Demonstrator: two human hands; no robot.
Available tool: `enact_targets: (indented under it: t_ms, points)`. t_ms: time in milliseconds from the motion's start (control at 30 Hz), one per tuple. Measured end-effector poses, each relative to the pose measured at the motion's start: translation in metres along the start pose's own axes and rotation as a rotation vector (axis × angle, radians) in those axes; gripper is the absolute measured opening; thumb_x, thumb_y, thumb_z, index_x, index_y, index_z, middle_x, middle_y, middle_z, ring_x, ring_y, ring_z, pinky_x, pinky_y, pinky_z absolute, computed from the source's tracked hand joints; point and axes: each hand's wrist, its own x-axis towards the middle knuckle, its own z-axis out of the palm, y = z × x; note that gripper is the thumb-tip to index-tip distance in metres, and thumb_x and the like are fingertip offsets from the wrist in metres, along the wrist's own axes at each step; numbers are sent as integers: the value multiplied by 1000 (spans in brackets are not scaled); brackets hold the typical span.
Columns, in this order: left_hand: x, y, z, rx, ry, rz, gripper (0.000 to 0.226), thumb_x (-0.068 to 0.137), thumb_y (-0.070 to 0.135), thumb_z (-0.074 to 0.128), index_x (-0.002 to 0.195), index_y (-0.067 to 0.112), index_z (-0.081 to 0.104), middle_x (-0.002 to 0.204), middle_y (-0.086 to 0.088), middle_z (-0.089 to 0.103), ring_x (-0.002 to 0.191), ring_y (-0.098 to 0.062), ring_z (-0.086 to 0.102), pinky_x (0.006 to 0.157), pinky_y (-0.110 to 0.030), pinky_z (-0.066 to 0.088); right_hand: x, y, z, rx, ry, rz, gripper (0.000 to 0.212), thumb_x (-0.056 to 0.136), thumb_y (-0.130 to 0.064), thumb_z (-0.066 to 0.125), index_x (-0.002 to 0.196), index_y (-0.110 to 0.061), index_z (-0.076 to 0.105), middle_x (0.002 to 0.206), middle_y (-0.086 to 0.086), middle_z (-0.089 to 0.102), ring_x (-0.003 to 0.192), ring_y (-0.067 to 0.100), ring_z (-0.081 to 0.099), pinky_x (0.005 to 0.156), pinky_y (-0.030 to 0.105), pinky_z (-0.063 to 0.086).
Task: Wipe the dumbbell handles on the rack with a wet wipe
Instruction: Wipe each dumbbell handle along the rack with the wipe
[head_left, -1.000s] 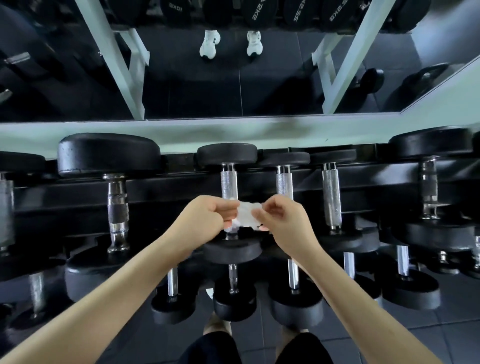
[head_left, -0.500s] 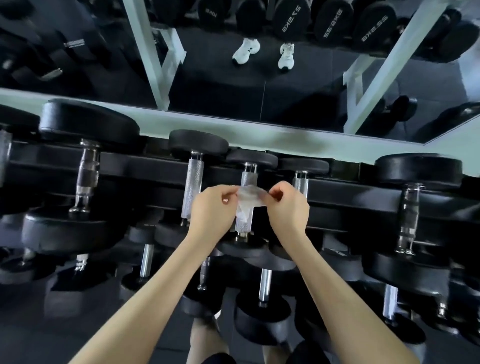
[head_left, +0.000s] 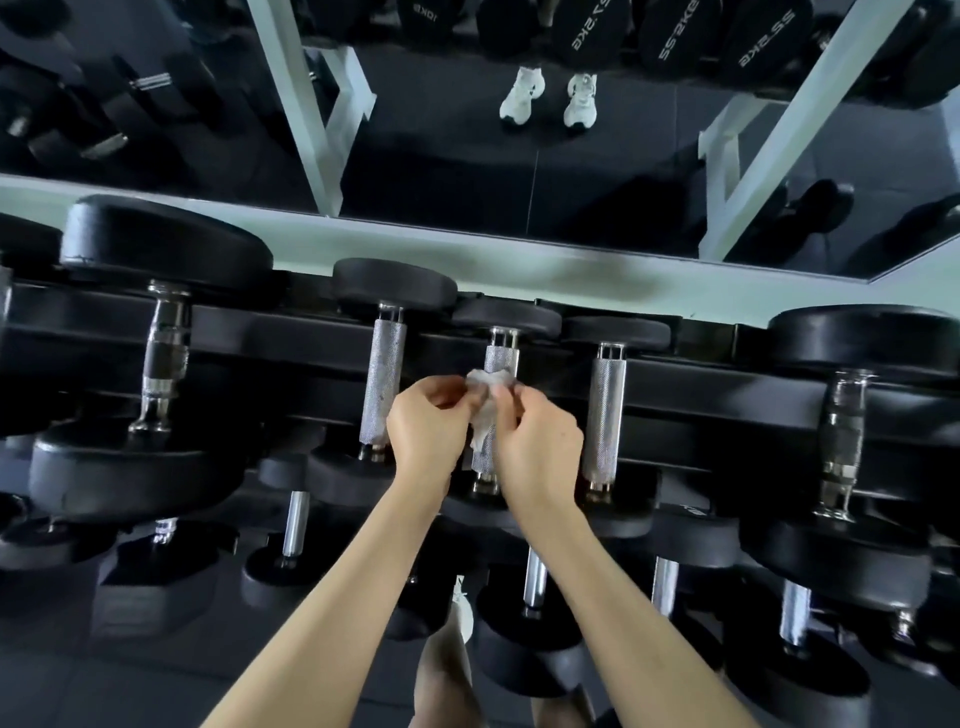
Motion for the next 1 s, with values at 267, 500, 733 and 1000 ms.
enact_targets:
  t_ms: [267,500,733,1000]
  points:
    - [14,-6,0,-199,-266,-124,18,89,19,63,106,14,69,94,2,72,92,-9,68,82,-21,52,-6,0,9,203,-12,141,26,98,-25,46,93,-9,66,71,2,64,53,2,44,57,4,38]
    - [18,15,27,-186,-14,-54,21,82,26,71,99,16,73,84,2,75,82,-9,70,84,-35,56,18,-19,6,292,128,175,43,99,-18,43,57,-26,45,50,-11,47,46,0,47,47,12,33]
    - [15,11,16,-69,-122,-23,32,85,29,69,112,12,68,85,5,73,83,-12,70,80,-33,56,14,-11,3,301,31,172,34,100,-24,45,68,-18,53,52,-9,47,44,1,47,47,11,34]
    - [17,20,23,-171,-125,-62,25,87,25,67,106,10,70,85,1,73,85,-13,69,81,-30,54,37,-14,3,310,36,201,34,96,-29,52,65,-16,58,52,-9,48,47,5,40,46,14,33]
